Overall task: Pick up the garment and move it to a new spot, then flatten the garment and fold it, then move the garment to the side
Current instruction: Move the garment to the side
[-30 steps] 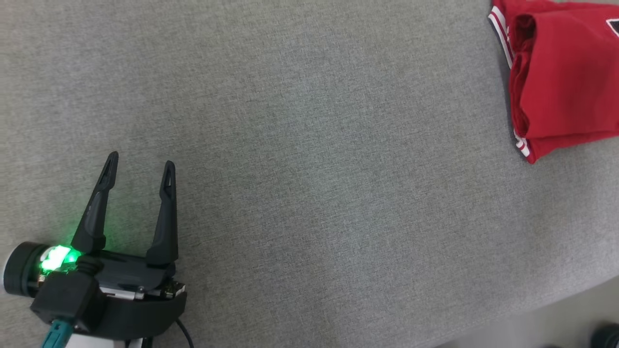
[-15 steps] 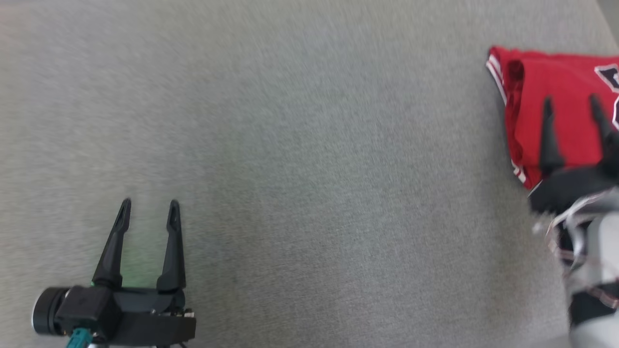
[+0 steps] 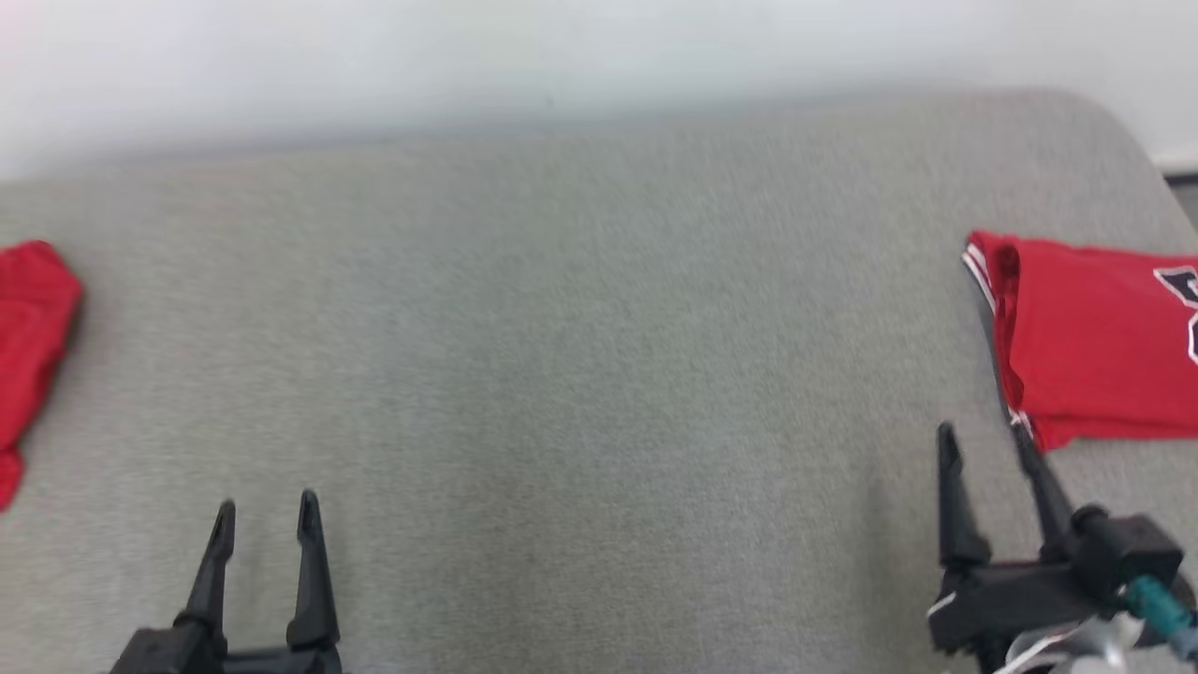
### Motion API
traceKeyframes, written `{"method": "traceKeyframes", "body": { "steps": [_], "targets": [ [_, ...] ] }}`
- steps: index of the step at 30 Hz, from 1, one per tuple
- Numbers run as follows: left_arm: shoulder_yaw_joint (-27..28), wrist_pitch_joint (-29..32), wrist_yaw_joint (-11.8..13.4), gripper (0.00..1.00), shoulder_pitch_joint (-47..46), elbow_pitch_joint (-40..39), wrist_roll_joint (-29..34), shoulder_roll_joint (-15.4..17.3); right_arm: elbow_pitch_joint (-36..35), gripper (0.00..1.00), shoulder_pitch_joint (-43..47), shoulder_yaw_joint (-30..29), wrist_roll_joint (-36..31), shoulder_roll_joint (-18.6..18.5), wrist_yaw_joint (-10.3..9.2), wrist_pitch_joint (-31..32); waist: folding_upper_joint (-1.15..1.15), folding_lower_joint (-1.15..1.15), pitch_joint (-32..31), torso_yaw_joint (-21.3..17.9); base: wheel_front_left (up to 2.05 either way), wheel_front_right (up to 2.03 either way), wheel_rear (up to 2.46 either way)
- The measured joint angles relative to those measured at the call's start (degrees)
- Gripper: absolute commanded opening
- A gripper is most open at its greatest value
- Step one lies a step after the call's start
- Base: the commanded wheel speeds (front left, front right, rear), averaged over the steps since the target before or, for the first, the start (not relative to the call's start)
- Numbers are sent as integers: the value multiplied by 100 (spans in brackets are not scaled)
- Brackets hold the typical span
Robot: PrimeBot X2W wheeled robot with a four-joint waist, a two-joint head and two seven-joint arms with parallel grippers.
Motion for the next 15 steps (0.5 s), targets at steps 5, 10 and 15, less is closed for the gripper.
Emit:
{"method": "traceKeyframes", "body": {
  "steps": [5,10,15],
  "targets": [
    [33,0,87,100,173,197,-120,-2,-11,100,321,167,43,155,0,-29,0,0,-370,185,0,0,0],
    [26,0,115,100,283,368,-162,-4,138,100,477,420,52,220,0,-33,0,0,-629,342,0,0,0],
    [7,0,138,100,350,460,-160,-4,247,100,564,611,52,264,0,-52,0,0,-778,456,0,0,0]
  ]
}}
